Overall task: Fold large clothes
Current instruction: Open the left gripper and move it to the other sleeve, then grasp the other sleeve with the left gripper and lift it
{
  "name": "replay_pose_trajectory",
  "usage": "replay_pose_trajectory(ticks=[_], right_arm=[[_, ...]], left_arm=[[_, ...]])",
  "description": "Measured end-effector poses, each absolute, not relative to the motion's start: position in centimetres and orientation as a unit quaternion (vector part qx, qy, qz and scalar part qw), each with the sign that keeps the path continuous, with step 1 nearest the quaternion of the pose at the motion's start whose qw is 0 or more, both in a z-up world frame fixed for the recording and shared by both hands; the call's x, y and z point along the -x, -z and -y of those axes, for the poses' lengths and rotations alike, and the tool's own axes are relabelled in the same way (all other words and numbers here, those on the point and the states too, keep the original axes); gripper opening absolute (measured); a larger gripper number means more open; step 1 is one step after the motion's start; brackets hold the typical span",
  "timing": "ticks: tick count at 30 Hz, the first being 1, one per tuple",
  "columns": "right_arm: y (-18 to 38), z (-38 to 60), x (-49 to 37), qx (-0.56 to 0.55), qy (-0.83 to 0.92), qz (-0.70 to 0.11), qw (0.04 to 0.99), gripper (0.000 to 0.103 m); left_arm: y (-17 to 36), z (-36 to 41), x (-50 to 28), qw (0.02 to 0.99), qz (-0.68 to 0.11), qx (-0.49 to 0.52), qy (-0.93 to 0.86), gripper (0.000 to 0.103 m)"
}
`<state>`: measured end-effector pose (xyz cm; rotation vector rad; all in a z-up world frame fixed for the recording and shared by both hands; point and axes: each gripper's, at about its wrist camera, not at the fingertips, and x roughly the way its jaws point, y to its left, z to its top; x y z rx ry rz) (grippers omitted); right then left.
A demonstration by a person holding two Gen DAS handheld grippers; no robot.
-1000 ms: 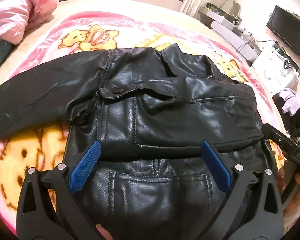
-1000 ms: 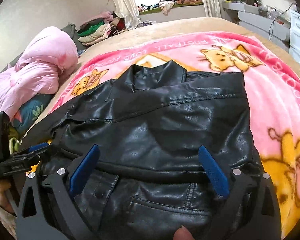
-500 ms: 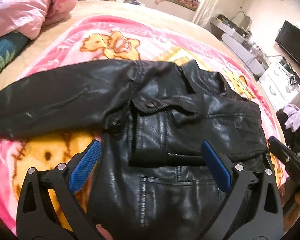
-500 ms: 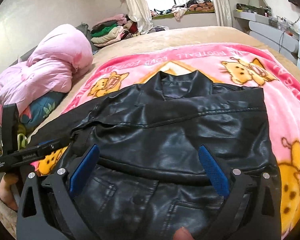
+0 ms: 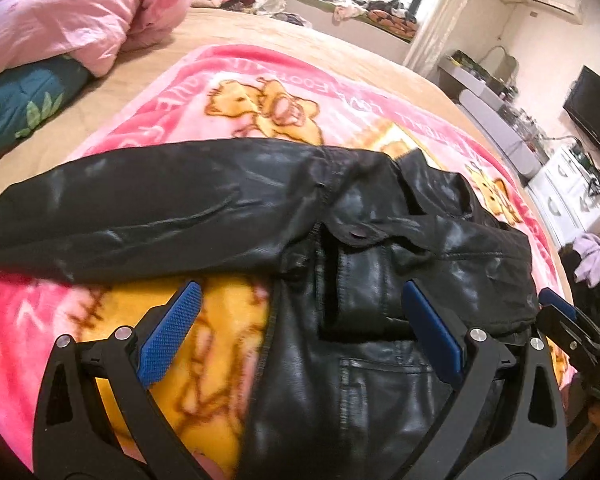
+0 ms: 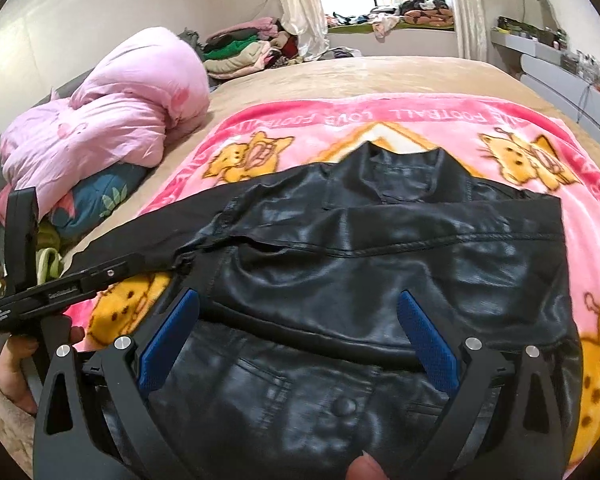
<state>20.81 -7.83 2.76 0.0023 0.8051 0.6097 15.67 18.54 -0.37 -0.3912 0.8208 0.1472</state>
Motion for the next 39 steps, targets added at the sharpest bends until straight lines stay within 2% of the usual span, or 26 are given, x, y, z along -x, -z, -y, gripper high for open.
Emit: replay_pose_trajectory(ticks=[17, 28, 39], right_arm=[[-3.0, -2.0, -20.5, 0.02, -0.339, -0.387, 0.857, 0.099], [-2.6, -7.5, -20.1, 0.027, -0.367, -0.398, 0.84, 0.098], [-2.7, -8.8, -20.0, 0.024, -0.377, -0.402, 0.834, 0.098]], left_arm=[[1.6, -26.7, -12.8, 0.877, -0.389, 0.235, -0.153, 0.094], [2.9, -33.4, -10.4, 0.842, -0.372, 0.335, -0.203, 0.094], [5.6, -39.1, -9.5, 0.79, -0.377, 0.427, -0.224, 0.094]])
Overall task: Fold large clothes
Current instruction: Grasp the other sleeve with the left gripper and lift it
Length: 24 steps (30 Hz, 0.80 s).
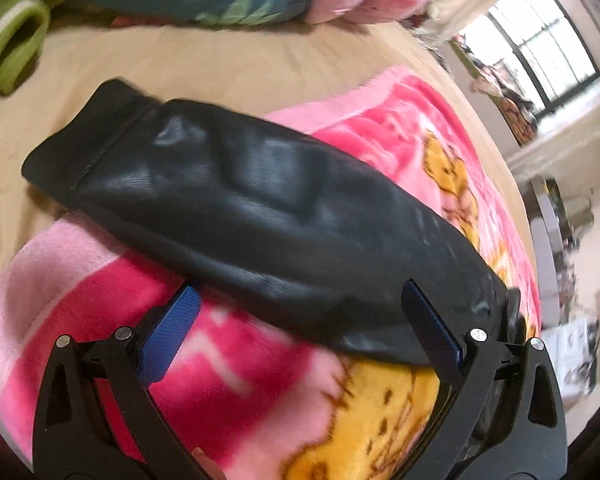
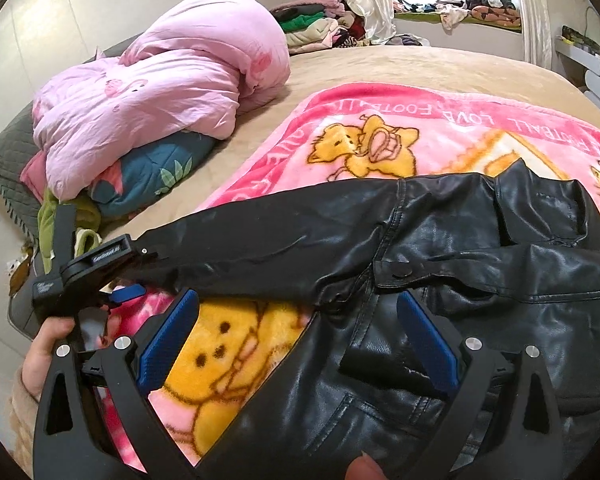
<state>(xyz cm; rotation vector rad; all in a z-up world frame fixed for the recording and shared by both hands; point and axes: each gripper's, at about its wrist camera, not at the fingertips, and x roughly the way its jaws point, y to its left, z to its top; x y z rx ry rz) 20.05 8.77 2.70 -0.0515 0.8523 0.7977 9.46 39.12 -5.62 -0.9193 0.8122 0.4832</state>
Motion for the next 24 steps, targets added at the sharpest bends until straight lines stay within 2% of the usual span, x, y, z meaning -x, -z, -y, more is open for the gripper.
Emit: replay_pose_trajectory(ticks=[10, 12, 13, 14, 16, 20, 24], right_arm=[[-2.2, -5.7, -19.5, 0.005, -0.365, -0.408, 0.837, 0.098], [-2.1, -4.9, -19.2, 0.011, -0.358, -0.405, 0.841, 0.098], [-2.1, -4.4, -19.1, 0.012, -0.354, -0.403, 0.844, 0.098], [-1.9, -3.7, -19.1, 0.012, -0.348, -0.403, 0.846, 0.098], [-1.7, -2.6, -19.1, 0.007, -0.338, -0.403, 0.85, 0.098], [-1.0, -0.5, -19.1, -0.013, -0.328, -0.408, 0.852, 0.098], [-0.8, 1.0, -18.7, -0.025, -0.322, -0.406, 0.855, 0.098]], left_arm=[[6.9, -42.2, -9.0, 0.772, -0.333, 0.481, -0.247, 0.093], [6.7, -42.4, -9.1, 0.775, -0.326, 0.482, -0.245, 0.088], [6.5, -42.4, -9.2, 0.779, -0.322, 0.477, -0.248, 0.068], [6.2, -42.5, -9.1, 0.782, -0.318, 0.471, -0.255, 0.04], [6.3, -43.0, -8.7, 0.778, -0.307, 0.481, -0.262, 0.015], [5.9, -43.2, -8.5, 0.783, -0.286, 0.498, -0.24, 0.008], [2.9, -42.5, -8.1, 0.812, -0.241, 0.485, -0.215, 0.003]])
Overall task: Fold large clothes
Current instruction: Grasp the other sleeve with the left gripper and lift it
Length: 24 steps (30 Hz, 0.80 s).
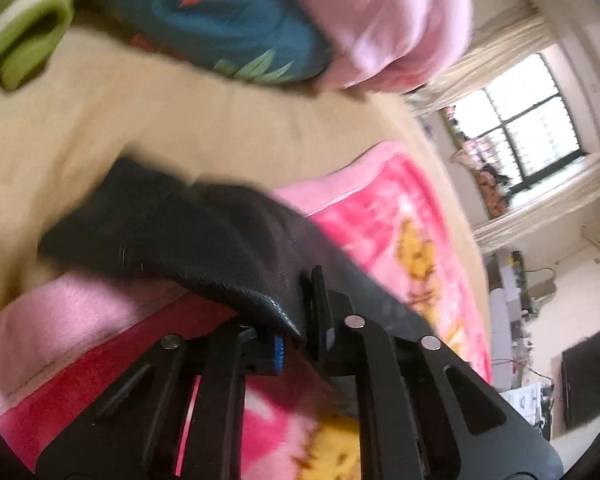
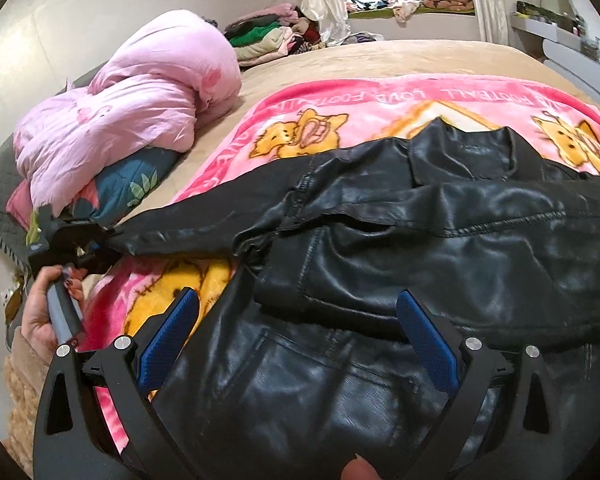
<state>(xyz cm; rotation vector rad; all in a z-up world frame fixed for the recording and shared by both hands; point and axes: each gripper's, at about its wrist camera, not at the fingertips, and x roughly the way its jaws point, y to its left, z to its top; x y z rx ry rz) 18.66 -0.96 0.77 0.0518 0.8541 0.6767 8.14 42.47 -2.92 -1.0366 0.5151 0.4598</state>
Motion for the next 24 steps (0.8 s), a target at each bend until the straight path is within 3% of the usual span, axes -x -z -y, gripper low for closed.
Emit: replay_pose_trajectory(ticks=[13, 24], right_arm=[[-0.9, 5.9, -17.3, -0.077, -0.289, -0.397, 0.868, 0.098], [-1.6, 12.2, -16.4, -0.108, -0.235, -0.38, 0.888, 0.098]], left_arm=[[-8.1, -34.1, -9.3, 0.908, -0.13, 0.382, -0.11, 0.0], [-11.6, -23.5, -12.3, 0.952, -0.13, 0.276, -0.004, 0.0]])
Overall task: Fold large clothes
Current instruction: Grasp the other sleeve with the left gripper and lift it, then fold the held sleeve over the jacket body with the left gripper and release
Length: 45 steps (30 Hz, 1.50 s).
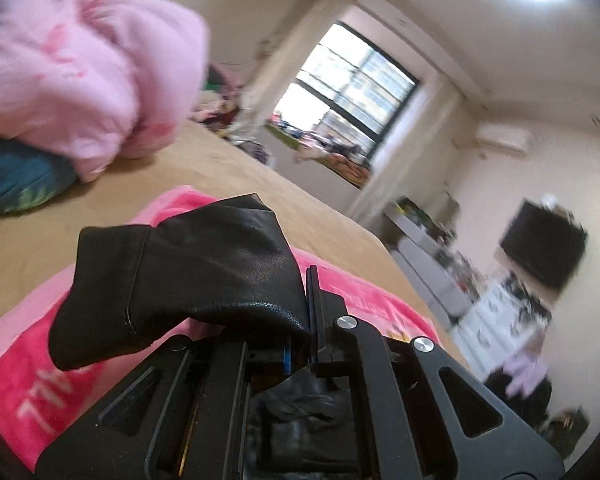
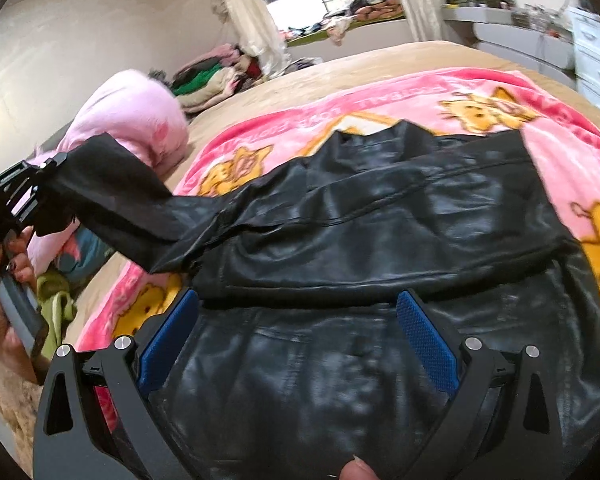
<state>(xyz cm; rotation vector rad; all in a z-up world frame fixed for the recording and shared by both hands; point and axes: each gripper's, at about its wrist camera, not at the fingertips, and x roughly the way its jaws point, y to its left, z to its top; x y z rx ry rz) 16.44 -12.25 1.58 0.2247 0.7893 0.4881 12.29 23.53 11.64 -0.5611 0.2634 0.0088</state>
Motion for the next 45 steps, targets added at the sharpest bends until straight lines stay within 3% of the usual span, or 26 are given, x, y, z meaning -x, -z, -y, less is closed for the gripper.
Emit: replay_pose_trajectory(ticks=[14, 21, 24, 27, 29, 32, 45], right_arm=[[-2.0, 20.9, -15.8, -0.132, -0.132, -0.355, 0.916, 0.098], [-1.7, 23.9, -15.8, -0.148, -0.107, -0.35, 0.919, 0.098], [-1.7, 24.7, -15.8, -0.157, -0.1, -0.348, 0.919, 0.098], [-1.6, 25.4, -15.8, -0.16, -0.092, -0.347, 0.919, 0.098], [-1.4, 25.8, -16.1, -0.167, -0.088, -0.349, 0.918, 0.098], [-1.1, 26.4, -16.3, -0.177, -0.082, -0.353, 0.915, 0.098], [-0.8, 26.7, -16.8, -0.217, -0.074, -0.342, 0.911, 0.098]], left_arm=[[-7.7, -9.0, -17.2, 0.969, -0.194, 0.076, 0.131, 0.001], [-2.4, -3.3, -19.2, 0.945, -0.275, -0.004, 0.178, 0.002], [0.0, -1.8, -19.7, 0.926, -0.319, -0.02, 0.201, 0.007], [2.6, -1.5, -20.6, 0.899, -0.372, 0.007, 0.231, 0.031], [3.6, -1.0, -20.7, 0.884, -0.394, 0.02, 0.252, 0.072], [3.9, 0.5, -20.1, 0.875, -0.402, 0.004, 0.269, 0.09], [-3.4, -3.1, -18.1, 0.9, -0.308, 0.043, 0.306, 0.094]])
